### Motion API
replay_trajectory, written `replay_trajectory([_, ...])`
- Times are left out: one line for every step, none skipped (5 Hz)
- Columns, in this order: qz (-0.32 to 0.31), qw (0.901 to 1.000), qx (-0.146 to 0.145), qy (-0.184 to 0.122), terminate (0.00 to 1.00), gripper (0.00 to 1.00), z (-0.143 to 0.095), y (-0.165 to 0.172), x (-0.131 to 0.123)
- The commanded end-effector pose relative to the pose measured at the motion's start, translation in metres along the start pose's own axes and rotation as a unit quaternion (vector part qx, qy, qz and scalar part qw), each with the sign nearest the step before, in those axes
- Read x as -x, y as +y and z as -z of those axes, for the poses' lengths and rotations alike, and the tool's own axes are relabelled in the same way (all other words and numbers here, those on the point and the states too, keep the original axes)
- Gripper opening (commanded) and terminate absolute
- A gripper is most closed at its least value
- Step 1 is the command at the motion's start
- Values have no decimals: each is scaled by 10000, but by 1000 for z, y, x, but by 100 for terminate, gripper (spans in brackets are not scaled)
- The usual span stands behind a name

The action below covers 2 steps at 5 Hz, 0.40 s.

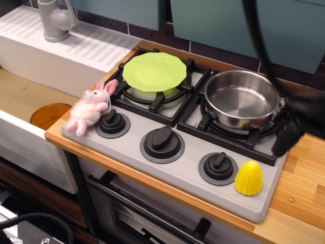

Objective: End effector reaching corn

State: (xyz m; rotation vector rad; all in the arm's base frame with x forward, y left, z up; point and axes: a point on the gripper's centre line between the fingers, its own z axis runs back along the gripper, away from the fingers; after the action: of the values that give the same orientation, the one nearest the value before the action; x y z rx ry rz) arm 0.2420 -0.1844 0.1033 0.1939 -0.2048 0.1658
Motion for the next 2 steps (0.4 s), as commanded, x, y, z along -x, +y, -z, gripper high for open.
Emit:
replay_trajectory([224,9984,65,-508,0,100,2,19,-26])
replay_trajectory([197,9976,-214,-621,0,100,4,28,-26])
